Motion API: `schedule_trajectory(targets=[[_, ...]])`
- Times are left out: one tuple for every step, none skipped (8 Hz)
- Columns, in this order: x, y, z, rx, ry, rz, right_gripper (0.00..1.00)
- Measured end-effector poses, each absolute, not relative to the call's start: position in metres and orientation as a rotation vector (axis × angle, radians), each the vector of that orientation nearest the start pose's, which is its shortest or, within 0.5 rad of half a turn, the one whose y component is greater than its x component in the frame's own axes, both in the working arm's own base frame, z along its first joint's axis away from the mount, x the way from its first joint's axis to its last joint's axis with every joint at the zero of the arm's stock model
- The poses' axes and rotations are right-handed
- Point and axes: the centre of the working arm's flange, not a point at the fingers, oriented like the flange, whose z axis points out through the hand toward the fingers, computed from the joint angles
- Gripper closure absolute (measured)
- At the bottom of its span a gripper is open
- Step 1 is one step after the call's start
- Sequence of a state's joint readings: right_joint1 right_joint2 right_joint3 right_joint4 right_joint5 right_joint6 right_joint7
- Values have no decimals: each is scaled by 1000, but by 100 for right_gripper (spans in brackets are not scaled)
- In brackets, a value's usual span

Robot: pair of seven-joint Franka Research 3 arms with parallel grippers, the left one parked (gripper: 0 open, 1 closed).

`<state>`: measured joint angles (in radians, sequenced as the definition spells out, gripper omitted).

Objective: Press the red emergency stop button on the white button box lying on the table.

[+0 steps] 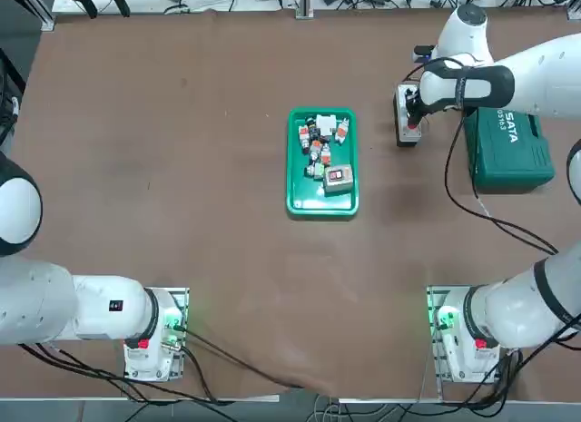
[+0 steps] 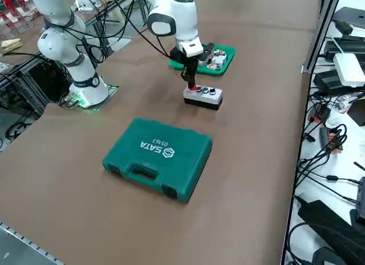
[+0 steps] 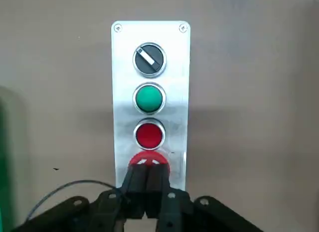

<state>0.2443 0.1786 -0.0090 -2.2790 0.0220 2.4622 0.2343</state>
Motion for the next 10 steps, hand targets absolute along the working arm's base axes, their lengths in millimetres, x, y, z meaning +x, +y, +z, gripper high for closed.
schedule_trajectory(targets=[[518, 124, 277, -3128, 25, -3, 98], [518, 124, 278, -3128, 29, -3, 98], [518, 124, 279, -3128, 36, -3, 98], [518, 124, 281, -3128, 46, -1, 98], [521, 121, 291, -3130, 55, 8, 98], [526, 120, 314, -3132, 63, 35, 98], [532, 119, 349, -3135, 66, 71, 98], [536, 118, 387, -3136, 70, 91, 98], [541, 109, 428, -3135, 96, 114, 96], [545, 91, 470, -3134, 129, 148, 94]])
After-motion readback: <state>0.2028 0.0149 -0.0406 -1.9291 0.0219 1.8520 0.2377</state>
